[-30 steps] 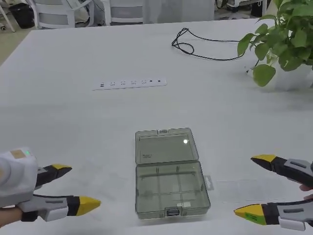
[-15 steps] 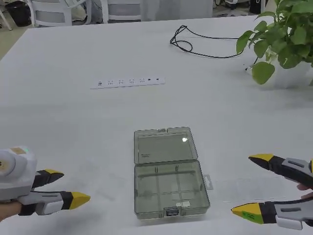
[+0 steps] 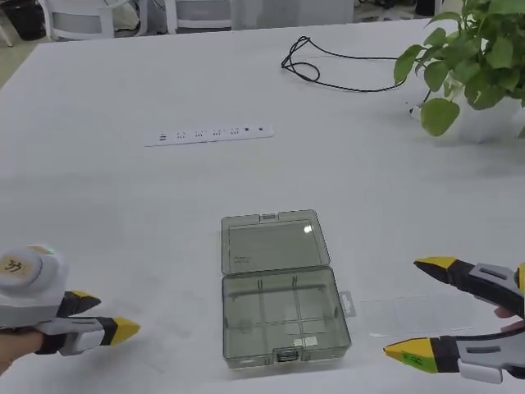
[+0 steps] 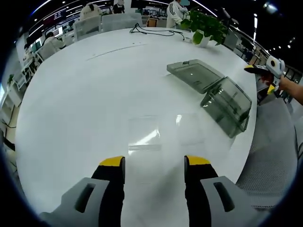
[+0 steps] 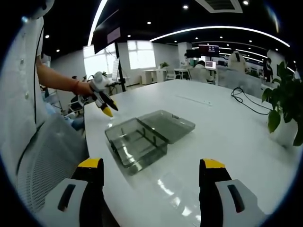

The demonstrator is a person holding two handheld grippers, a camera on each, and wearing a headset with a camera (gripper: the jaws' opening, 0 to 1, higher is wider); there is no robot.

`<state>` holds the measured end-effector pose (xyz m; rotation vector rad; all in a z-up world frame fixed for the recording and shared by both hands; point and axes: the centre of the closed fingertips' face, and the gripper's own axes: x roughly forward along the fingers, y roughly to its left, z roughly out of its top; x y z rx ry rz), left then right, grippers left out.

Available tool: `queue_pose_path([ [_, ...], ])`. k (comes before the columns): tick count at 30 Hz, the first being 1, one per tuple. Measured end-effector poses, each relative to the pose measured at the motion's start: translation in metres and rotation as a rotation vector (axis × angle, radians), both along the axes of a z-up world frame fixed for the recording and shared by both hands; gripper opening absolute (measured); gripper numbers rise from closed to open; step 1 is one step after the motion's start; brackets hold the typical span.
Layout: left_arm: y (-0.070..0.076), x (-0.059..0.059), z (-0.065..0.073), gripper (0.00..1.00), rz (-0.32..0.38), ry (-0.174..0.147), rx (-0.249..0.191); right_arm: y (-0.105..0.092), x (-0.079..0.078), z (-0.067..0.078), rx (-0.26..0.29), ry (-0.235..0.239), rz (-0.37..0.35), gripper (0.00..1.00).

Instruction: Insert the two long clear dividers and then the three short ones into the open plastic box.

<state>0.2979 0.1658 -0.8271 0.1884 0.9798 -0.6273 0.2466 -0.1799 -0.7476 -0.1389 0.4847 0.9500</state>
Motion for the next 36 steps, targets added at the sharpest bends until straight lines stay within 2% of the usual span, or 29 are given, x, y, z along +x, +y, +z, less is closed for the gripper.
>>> queue_pose_path([
  [4, 0.005, 0.001, -0.006, 0.46, 0.010, 0.017, 0.045, 0.001, 0.001, 0.000, 0.004, 0.001, -0.002, 0.83],
  [9, 0.003, 0.002, -0.010, 0.44, 0.006, 0.027, 0.056, 0.001, 0.001, -0.001, 0.007, 0.002, -0.004, 0.83],
  [17, 0.004, 0.000, -0.018, 0.42, 0.001, 0.047, 0.109, -0.001, 0.002, -0.002, 0.008, 0.004, -0.009, 0.83],
  [23, 0.007, 0.002, -0.018, 0.38, -0.009, 0.037, 0.149, -0.001, 0.003, -0.002, 0.012, 0.001, -0.012, 0.83],
  [28, 0.010, 0.004, -0.019, 0.34, -0.015, 0.044, 0.186, 0.000, 0.003, -0.002, 0.014, -0.002, -0.012, 0.83],
  [36, 0.011, 0.005, -0.019, 0.34, 0.000, 0.073, 0.198, 0.000, 0.003, -0.002, 0.016, -0.003, -0.016, 0.83],
])
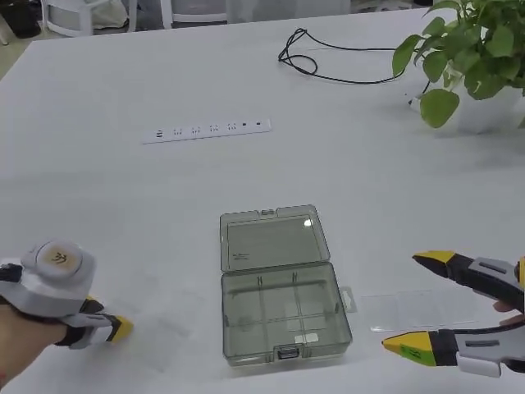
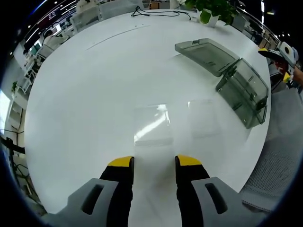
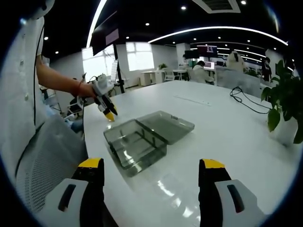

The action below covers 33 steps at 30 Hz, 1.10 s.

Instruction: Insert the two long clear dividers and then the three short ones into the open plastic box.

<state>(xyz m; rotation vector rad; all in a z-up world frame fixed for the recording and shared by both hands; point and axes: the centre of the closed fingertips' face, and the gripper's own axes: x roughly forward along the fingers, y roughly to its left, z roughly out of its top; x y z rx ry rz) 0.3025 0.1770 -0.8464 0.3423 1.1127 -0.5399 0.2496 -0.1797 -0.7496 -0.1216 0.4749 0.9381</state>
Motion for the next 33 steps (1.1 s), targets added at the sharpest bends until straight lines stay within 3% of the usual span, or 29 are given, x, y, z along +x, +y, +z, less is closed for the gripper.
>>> queue_pose_path([
  [7, -0.0002, -0.0002, 0.0000, 0.33, 0.000, 0.030, 0.021, 0.0003, -0.0006, 0.0003, 0.003, -0.001, -0.004, 0.83],
  [20, -0.0006, -0.0020, 0.0006, 0.32, 0.004, 0.043, 0.031, -0.0003, -0.0024, -0.0010, 0.001, -0.001, -0.007, 0.82],
  [33, -0.0020, -0.0051, 0.0025, 0.31, 0.021, 0.055, -0.005, 0.0008, -0.0051, -0.0030, -0.002, 0.004, -0.009, 0.81],
])
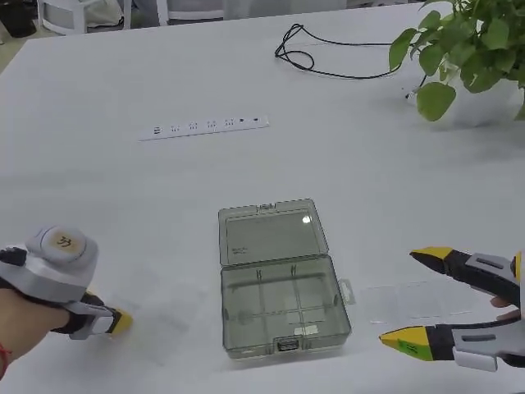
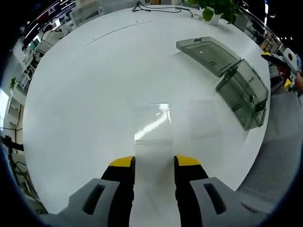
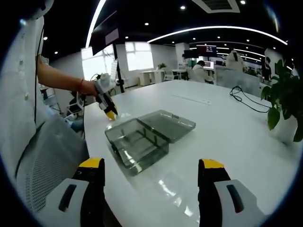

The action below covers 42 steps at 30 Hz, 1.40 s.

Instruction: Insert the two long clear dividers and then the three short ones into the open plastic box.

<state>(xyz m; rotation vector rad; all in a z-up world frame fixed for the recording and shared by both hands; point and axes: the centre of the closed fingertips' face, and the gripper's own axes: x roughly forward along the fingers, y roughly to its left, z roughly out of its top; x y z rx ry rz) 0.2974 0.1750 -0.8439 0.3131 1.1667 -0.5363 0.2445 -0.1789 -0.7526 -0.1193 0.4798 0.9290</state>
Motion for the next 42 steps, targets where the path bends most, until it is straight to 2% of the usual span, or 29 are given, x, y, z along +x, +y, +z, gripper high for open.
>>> queue_pose_path([
  [2, 0.000, 0.000, 0.000, 0.31, 0.010, -0.003, -0.010, 0.001, 0.000, 0.000, 0.000, 0.001, 0.000, 0.81],
  [8, -0.004, -0.002, 0.003, 0.30, 0.068, -0.006, -0.093, 0.005, -0.001, 0.003, -0.001, 0.000, 0.008, 0.80],
  [11, -0.005, -0.004, 0.004, 0.30, 0.079, -0.012, -0.108, 0.007, -0.001, 0.004, -0.003, 0.000, 0.011, 0.80],
  [18, -0.010, 0.001, 0.020, 0.30, 0.150, -0.054, -0.212, 0.012, 0.002, 0.015, 0.010, -0.002, 0.013, 0.78],
  [26, -0.030, 0.006, 0.052, 0.30, 0.204, -0.134, -0.355, 0.020, 0.012, 0.036, 0.060, -0.008, -0.011, 0.76],
  [31, -0.048, 0.007, 0.070, 0.30, 0.201, -0.177, -0.431, 0.026, 0.018, 0.048, 0.088, -0.009, -0.026, 0.73],
  [33, -0.055, 0.006, 0.077, 0.30, 0.203, -0.183, -0.453, 0.029, 0.019, 0.052, 0.093, -0.013, -0.026, 0.72],
  [38, -0.081, 0.004, 0.095, 0.30, 0.194, -0.209, -0.548, 0.042, 0.021, 0.067, 0.129, -0.005, -0.028, 0.65],
  [42, -0.097, 0.001, 0.103, 0.30, 0.184, -0.213, -0.593, 0.050, 0.024, 0.078, 0.148, -0.007, -0.038, 0.63],
])
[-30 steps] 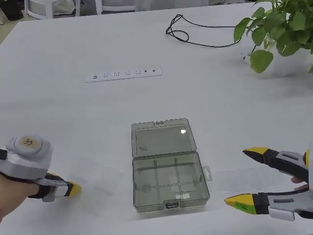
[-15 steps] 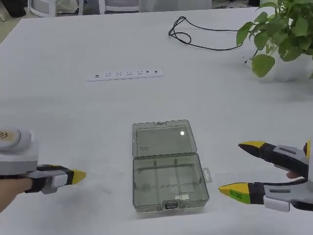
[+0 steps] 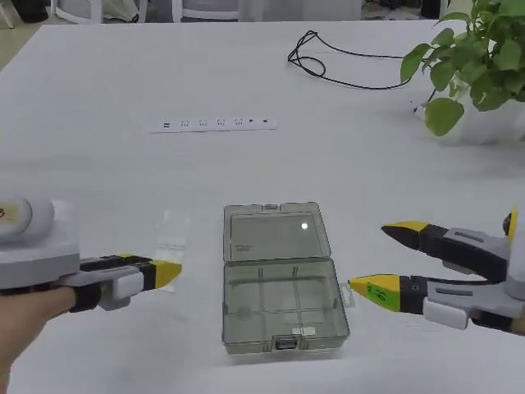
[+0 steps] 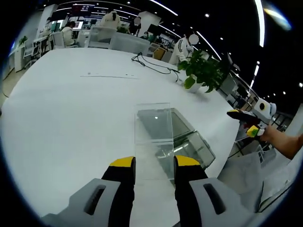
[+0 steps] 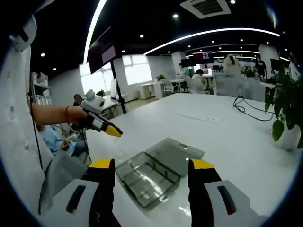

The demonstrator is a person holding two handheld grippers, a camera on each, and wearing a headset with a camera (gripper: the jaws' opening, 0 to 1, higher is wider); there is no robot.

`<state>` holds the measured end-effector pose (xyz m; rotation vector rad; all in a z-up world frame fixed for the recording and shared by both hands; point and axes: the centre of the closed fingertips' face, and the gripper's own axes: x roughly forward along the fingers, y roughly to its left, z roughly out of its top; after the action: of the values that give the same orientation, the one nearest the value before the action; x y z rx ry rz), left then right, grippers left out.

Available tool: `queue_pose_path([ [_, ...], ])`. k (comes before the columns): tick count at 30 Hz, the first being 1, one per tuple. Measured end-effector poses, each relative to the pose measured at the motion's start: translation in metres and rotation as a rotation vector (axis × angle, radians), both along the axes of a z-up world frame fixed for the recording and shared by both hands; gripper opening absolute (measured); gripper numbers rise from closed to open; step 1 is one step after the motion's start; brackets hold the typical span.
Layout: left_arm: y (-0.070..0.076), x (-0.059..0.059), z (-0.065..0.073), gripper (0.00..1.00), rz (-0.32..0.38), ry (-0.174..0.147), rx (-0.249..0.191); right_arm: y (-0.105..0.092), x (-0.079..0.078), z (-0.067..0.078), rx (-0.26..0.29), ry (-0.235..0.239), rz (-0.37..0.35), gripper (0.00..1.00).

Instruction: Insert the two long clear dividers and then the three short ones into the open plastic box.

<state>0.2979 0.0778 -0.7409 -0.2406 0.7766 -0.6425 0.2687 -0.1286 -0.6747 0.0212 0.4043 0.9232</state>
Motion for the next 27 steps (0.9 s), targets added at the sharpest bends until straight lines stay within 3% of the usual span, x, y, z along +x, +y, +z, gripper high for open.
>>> queue_pose_path([
  [8, -0.035, -0.006, 0.023, 0.30, -0.034, -0.047, -0.089, 0.022, 0.004, 0.025, 0.069, 0.008, -0.017, 0.55],
  [14, -0.063, -0.012, 0.039, 0.30, -0.066, -0.084, -0.152, 0.040, 0.006, 0.030, 0.098, 0.061, -0.045, 0.47],
  [22, -0.090, -0.019, 0.051, 0.30, -0.106, -0.119, -0.189, 0.056, 0.010, 0.028, 0.124, 0.117, -0.112, 0.31],
  [27, -0.100, -0.021, 0.053, 0.30, -0.142, -0.146, -0.171, 0.067, 0.008, 0.024, 0.161, 0.174, -0.126, 0.25],
])
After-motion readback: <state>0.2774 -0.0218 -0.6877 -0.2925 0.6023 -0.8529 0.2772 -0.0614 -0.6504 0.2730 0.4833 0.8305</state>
